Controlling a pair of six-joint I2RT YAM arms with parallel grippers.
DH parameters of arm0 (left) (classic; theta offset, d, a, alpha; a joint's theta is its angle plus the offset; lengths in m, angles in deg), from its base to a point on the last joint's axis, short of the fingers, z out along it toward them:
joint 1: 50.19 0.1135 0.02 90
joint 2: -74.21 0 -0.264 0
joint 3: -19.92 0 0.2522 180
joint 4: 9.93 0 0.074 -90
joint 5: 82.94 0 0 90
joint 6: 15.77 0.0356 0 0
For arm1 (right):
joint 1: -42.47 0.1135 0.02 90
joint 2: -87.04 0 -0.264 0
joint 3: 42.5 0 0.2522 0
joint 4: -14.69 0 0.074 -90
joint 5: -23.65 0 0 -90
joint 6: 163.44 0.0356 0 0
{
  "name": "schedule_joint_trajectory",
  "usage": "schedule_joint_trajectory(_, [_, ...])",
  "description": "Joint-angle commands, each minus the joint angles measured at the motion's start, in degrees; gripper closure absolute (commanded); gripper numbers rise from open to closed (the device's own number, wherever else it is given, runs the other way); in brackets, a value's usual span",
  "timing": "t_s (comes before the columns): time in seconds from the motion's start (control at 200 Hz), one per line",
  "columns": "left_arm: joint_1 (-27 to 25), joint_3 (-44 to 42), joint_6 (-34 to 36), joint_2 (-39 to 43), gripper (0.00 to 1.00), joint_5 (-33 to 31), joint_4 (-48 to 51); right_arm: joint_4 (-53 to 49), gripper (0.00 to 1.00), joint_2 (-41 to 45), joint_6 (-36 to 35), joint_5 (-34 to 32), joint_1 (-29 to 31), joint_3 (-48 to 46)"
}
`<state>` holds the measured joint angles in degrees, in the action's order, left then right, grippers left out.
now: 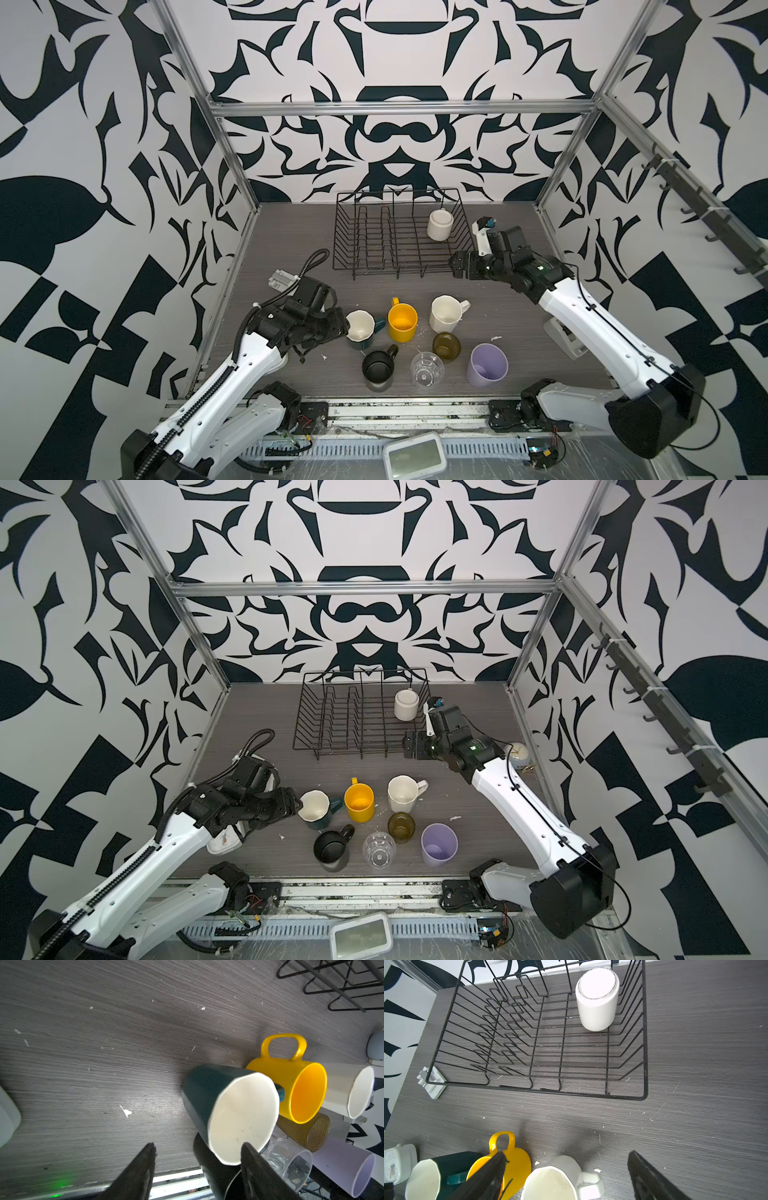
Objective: Load the cups into the dish rack
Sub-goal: 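Lower the left gripper to the dark green mug nearest the rack, then close the left gripper on the dark green mug's rim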
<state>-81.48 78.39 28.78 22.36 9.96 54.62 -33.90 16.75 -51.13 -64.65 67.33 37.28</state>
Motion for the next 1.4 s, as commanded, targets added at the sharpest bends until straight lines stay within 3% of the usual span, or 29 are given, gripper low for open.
schedule_joint_trajectory(0.0, [-1.08,-1.42,-2.0,-1.22,0.33,-0.65,-0.48,1.62,0.06,0.85,0.46,0.1,0.32,-0.16])
schedule_joint_trajectory(0.735, [-4.48,-4.98,-5.42,-9.74,0.45,-5.63,-9.12,3.25,0.06,1.63,0.22,0.41,0.45,-2.78])
schedule_joint_trajectory(1.395, [-4.75,-6.88,-7.28,-10.47,0.75,-5.91,-11.98,2.99,0.06,2.79,0.09,0.61,0.45,-4.41])
